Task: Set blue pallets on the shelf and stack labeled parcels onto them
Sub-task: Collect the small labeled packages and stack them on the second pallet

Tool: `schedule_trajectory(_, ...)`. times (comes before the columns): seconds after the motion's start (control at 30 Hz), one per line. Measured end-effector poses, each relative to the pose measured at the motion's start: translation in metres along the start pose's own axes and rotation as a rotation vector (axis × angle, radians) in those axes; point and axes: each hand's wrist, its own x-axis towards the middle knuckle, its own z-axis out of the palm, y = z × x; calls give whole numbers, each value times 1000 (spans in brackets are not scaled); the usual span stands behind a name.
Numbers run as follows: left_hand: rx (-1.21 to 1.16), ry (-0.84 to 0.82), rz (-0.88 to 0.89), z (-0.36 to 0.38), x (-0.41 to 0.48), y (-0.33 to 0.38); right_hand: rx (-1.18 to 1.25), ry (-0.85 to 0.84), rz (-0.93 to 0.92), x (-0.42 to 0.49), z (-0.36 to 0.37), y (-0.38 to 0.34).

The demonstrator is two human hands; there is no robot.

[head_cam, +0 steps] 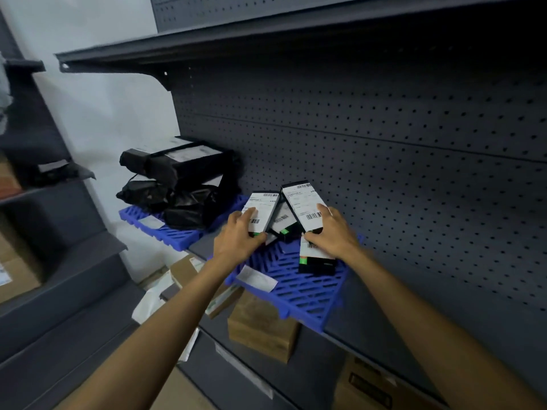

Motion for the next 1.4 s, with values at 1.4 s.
schedule_trajectory(1.4,-78,-162,526,8,60,-59,-330,-172,-747,66,17,-21)
